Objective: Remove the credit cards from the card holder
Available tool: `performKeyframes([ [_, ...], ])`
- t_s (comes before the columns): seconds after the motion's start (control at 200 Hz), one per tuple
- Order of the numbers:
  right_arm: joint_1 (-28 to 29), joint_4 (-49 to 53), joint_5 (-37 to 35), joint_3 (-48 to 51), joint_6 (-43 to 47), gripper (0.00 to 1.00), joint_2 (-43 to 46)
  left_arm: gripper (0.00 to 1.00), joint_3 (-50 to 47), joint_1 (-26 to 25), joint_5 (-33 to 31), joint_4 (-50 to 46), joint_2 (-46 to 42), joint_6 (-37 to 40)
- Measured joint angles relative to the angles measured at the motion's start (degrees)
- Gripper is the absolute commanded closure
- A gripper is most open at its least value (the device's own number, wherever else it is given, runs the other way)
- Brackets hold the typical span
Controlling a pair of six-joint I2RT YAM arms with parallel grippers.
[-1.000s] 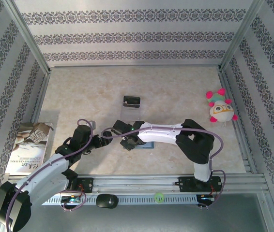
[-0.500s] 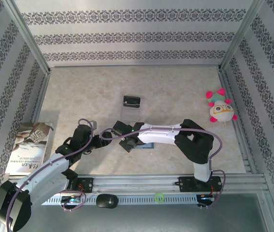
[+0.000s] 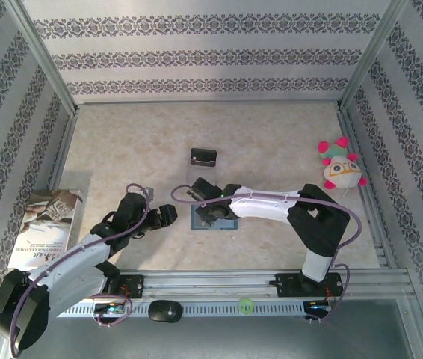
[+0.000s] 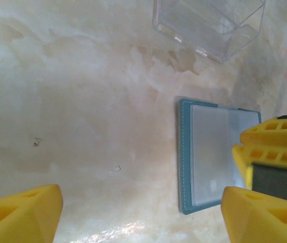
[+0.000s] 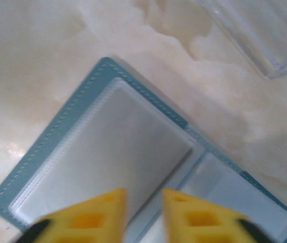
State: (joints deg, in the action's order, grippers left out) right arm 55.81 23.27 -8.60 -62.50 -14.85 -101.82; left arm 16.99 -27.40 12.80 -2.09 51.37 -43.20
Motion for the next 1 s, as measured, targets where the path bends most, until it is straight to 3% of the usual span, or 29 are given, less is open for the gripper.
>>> performKeyframes([
  [0.45,3.6,2.3,0.9,-4.9,1.5,0.56,-6.2,0.14,0.0,0.0,-1.9,-0.9,-4.1,-0.3],
  [0.819,3.6,2.2,-0.1,-5.2,1.2,0.98,-6.3,0.22,0.0,0.0,-0.6,-0.9,-3.1,0.1],
  [0.999,3.4,-1.4,0.5,-1.9,1.0,1.00,-4.0,0.38,0.0,-1.2,0.3,1.0,-0.9,-0.3],
])
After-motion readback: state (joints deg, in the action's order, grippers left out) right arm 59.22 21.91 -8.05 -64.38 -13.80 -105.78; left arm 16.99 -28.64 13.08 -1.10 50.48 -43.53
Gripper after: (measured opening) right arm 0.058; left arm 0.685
